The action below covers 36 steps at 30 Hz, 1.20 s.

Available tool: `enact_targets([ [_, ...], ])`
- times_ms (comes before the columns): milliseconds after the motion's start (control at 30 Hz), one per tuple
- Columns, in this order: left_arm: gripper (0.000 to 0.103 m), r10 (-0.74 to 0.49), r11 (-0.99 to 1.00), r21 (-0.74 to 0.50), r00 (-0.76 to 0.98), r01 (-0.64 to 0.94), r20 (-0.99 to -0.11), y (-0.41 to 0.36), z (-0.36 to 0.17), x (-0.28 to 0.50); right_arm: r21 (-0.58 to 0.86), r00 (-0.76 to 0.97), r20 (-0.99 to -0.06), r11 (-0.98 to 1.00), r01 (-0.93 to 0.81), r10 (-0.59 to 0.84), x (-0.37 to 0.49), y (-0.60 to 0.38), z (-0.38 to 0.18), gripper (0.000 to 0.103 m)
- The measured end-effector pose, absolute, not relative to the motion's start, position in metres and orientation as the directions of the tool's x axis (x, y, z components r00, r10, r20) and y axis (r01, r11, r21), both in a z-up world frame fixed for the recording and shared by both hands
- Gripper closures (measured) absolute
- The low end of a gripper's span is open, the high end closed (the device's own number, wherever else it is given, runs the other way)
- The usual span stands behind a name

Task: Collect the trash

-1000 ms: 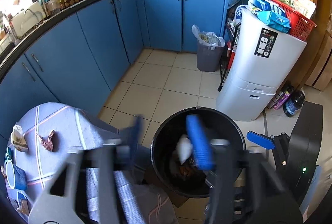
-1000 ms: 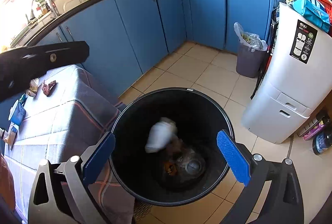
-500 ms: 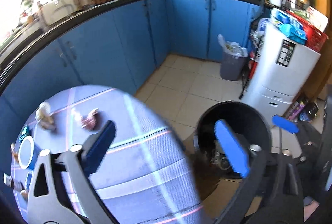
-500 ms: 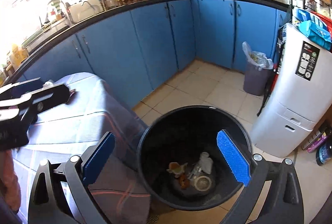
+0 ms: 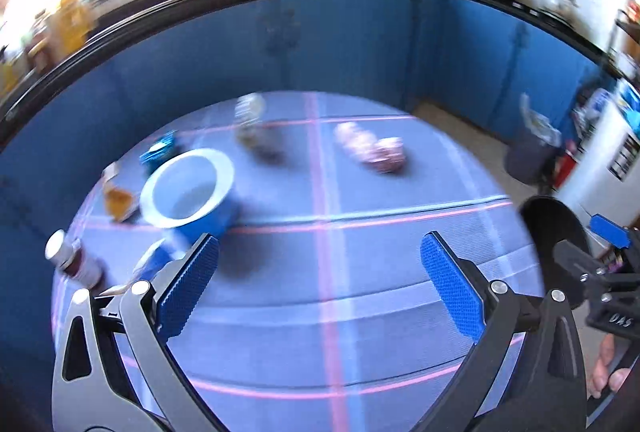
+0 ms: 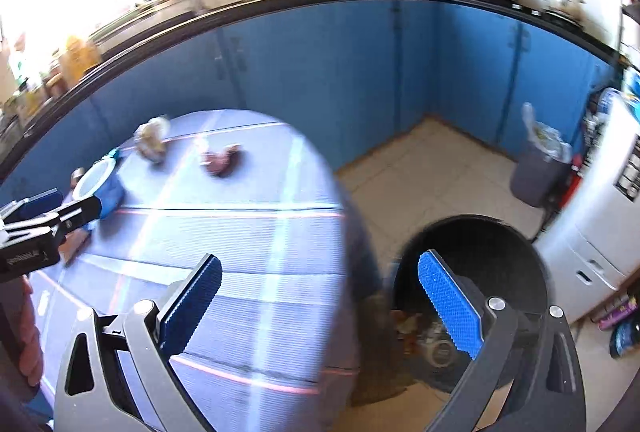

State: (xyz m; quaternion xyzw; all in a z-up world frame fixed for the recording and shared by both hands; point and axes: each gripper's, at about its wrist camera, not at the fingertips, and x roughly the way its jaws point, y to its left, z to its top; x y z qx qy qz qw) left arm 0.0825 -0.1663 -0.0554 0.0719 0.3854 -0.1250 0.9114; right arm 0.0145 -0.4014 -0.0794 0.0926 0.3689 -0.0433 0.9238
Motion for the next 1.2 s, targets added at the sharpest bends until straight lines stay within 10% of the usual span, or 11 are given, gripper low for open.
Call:
enact_targets([
  [600, 0.004, -0.003, 1.0, 0.011, 0.699, 0.015, -0.715, 0.026, -0.074, 0.082, 0.056, 0.671, -0.72, 0.979, -0.197, 0.176, 0.063, -0.189, -0.081, 0.007],
  [1200, 0.004, -0.122, 0.988, -0.027, 0.658, 0.152, -0.743, 0.075, -0.082, 0.129, 0.056, 0.586, -0.783, 0.963, -0.264, 0.207, 0.107, -0.069, -0.121, 0.007],
])
